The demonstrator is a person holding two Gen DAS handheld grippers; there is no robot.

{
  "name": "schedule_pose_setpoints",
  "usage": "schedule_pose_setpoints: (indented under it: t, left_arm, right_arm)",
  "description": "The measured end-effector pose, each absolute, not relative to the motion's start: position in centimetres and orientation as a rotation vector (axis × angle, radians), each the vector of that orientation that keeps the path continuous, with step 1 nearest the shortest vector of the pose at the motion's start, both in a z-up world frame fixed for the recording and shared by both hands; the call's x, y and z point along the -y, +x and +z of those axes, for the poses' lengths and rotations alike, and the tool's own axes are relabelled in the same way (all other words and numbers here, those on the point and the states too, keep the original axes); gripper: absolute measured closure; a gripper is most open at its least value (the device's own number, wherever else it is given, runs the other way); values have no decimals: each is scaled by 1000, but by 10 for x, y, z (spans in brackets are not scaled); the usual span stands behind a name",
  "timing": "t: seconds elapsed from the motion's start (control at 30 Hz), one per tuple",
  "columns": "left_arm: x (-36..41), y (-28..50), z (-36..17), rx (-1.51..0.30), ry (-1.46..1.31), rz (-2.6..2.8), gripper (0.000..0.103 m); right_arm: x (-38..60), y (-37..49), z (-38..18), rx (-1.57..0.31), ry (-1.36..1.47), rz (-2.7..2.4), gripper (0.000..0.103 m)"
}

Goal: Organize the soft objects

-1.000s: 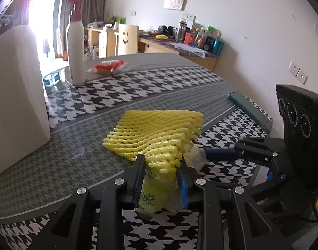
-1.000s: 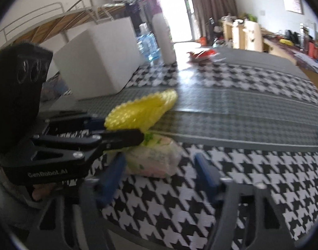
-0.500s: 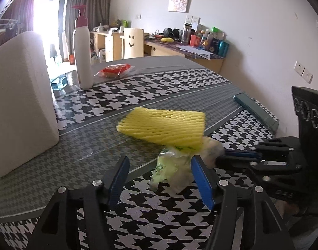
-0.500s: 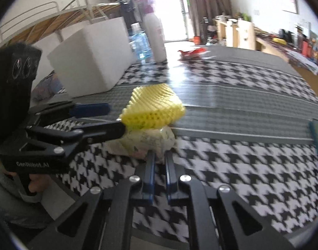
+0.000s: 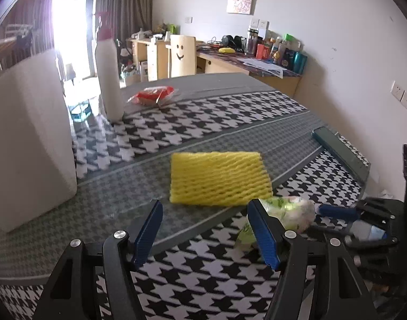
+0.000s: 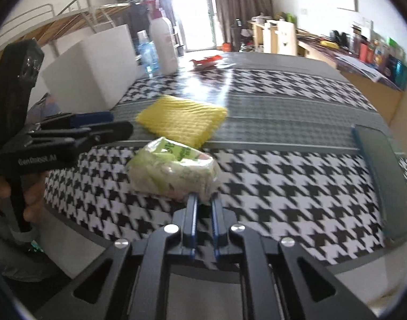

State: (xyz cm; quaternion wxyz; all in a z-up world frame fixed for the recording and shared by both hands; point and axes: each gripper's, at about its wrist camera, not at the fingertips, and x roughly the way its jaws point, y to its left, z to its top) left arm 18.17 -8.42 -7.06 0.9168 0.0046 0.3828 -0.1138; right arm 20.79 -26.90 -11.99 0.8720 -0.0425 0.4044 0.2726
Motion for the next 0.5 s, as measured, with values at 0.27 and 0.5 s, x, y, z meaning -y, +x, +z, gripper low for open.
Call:
schedule_pose_setpoints:
  t: [0.27, 0.5]
  left_arm:
    - [103, 201, -66, -819, 128, -266, 35]
    - [98, 228, -84, -886, 126, -225, 35]
  right_arm:
    - [277, 204, -114, -775, -52, 581, 29]
    - [276, 207, -116, -775, -33, 593, 29]
